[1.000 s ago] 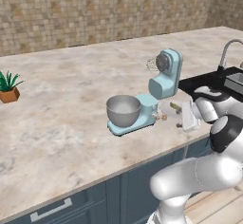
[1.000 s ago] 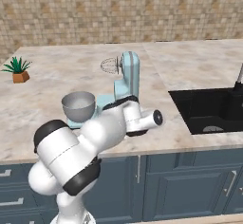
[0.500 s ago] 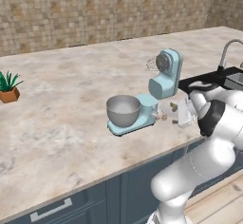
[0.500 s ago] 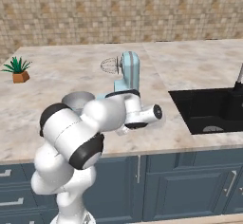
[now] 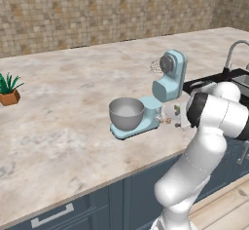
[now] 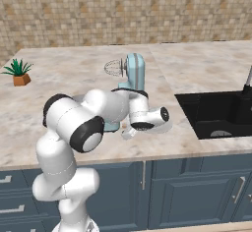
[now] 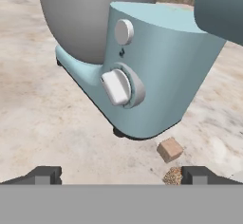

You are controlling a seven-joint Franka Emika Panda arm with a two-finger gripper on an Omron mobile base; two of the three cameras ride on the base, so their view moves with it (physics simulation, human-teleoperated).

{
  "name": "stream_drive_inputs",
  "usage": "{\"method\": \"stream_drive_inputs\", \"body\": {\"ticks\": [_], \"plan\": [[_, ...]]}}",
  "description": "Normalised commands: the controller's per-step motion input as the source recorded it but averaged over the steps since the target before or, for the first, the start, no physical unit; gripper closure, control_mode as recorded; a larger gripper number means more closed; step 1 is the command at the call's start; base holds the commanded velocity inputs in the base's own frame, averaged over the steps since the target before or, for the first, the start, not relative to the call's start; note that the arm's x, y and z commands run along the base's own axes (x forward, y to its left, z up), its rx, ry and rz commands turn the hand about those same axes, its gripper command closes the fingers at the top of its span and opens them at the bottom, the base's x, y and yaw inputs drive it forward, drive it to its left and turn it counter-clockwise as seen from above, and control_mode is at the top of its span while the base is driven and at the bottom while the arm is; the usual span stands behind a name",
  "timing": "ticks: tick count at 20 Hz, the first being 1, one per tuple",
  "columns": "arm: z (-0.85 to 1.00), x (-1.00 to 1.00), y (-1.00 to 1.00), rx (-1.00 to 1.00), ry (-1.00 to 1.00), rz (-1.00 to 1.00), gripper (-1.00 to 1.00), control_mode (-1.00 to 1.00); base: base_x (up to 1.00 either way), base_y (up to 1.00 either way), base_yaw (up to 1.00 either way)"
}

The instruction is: Add butter and sugar cubes to the stand mixer bowl and then turn on the stand mixer to begin making frosting.

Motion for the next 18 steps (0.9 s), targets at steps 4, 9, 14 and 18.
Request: {"method": "stream_drive_inputs", "body": {"ticks": [4, 9, 14, 18], "plan": [[-0.24, 0.1, 0.0, 0.0, 0.03, 0.0, -1.0, -1.0, 0.0, 0.0, 0.0], [-0.13, 0.11, 0.0, 0.0, 0.0, 0.0, -1.0, -1.0, 0.0, 0.0, 0.0], [-0.02, 0.19, 0.0, 0.0, 0.0, 0.0, -1.0, -1.0, 0.0, 0.0, 0.0], [-0.02, 0.25, 0.01, 0.02, 0.0, 0.0, -1.0, -1.0, 0.0, 0.0, 0.0]]}}
